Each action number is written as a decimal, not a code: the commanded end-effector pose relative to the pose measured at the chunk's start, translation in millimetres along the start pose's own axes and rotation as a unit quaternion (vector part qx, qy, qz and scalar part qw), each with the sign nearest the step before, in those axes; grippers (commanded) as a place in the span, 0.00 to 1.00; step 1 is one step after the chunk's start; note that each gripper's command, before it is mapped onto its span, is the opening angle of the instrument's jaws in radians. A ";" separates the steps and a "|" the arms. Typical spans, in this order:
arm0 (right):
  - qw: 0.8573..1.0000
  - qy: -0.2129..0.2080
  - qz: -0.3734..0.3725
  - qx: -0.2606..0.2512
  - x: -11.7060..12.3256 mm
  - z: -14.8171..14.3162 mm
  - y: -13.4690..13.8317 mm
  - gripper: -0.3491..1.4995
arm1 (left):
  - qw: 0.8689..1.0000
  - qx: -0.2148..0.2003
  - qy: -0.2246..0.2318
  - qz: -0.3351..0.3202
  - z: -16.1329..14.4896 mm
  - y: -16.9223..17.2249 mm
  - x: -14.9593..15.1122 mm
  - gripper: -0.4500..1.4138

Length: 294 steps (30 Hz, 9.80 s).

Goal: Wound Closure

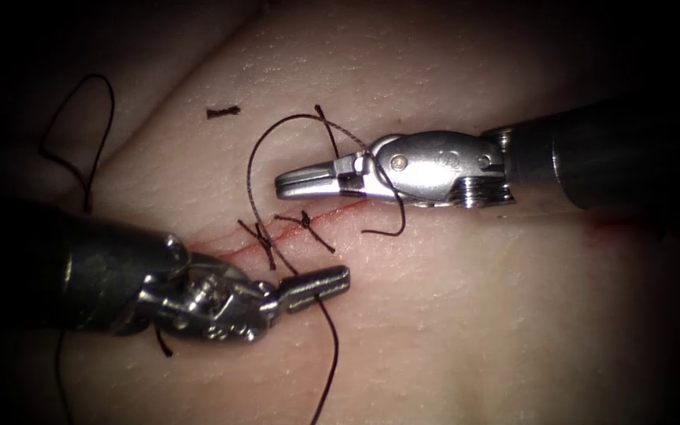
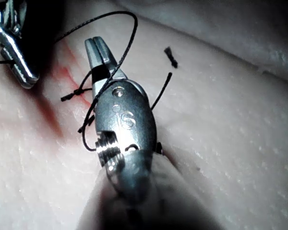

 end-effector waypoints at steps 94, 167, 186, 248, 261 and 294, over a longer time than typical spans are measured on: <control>0.986 -0.070 0.029 0.145 -5.0 3.1 -4.2 0.60 | 0.985 -0.089 0.132 0.066 2.4 -11.5 -7.4 0.00; 0.977 0.051 0.179 -0.109 -3.1 -3.1 1.1 0.58 | 0.999 -0.022 -0.020 0.015 2.5 3.4 -8.4 0.00; 0.945 -0.069 0.217 -0.234 -6.4 -2.9 1.1 0.45 | 0.989 -0.005 -0.147 -0.005 4.1 3.2 -6.1 0.00; 0.948 -0.095 0.187 -0.240 -8.1 -6.2 -5.4 0.00 | 0.982 0.020 -0.169 -0.077 -5.7 -14.7 -19.0 0.00; 0.951 -0.093 0.183 -0.231 -7.9 -5.4 -7.8 0.00 | 0.971 0.027 -0.226 -0.080 -4.5 -18.0 -26.5 0.00; 0.957 -0.101 0.172 -0.212 -8.9 -5.9 -12.1 0.00 | 0.960 0.049 -0.263 -0.085 -0.2 -28.6 -44.1 0.00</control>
